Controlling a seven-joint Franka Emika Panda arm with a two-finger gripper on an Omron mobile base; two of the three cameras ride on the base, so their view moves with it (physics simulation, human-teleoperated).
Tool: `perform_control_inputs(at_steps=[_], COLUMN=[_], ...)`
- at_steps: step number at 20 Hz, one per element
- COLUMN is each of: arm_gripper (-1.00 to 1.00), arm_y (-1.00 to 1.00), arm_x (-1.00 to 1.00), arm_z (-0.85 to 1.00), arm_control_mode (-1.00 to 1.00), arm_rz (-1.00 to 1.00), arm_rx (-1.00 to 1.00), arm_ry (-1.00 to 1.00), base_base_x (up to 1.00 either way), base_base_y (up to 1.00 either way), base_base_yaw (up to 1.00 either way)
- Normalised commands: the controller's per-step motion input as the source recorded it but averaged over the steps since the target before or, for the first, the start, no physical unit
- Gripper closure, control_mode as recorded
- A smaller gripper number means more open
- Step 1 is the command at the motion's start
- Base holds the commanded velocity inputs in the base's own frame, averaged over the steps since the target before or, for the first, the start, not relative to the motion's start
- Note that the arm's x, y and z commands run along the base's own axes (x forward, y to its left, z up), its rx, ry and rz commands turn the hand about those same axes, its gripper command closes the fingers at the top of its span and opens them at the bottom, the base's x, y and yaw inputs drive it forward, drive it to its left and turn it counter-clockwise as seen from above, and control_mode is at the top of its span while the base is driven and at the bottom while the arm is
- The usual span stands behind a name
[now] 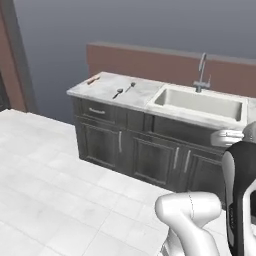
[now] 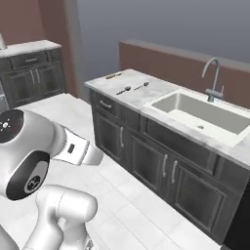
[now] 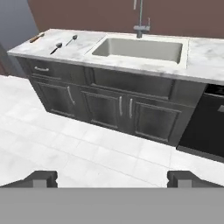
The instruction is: Organize the utensils by type. Pick up the wooden spoons from the counter and place them in the open cabinet. Then pick up the metallic utensils from the counter and place them in the open drawer.
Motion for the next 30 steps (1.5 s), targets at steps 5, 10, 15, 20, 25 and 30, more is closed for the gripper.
perform_control_inputs(at_steps=[5,10,15,20,25,30], arm_gripper=[-1.0,-1.0,-1.0,-1.0,-1.0,-1.0], arm_y=[0.0,0.0,0.0,0.0,0.0,0.0], arm_x=[0.0,0.0,0.0,0.0,0.0,0.0], arm_z=[0.0,0.0,0.0,0.0,0.0,0.0], arm_control_mode=[1.0,1.0,1.0,1.0,1.0,1.0], arm_rz=[0.0,0.0,0.0,0.0,0.0,0.0], arm_rx=[0.0,0.0,0.0,0.0,0.0,0.0], arm_ry=[0.0,0.0,0.0,0.0,0.0,0.0], base_base_x=[0.86,0.97,1.0,0.98,0.9,0.71], base_base_y=[0.45,0.55,0.63,0.73,0.69,0.85], base_base_yaw=[-0.49,-0.33,-0.04,-0.09,-0.26,-0.25])
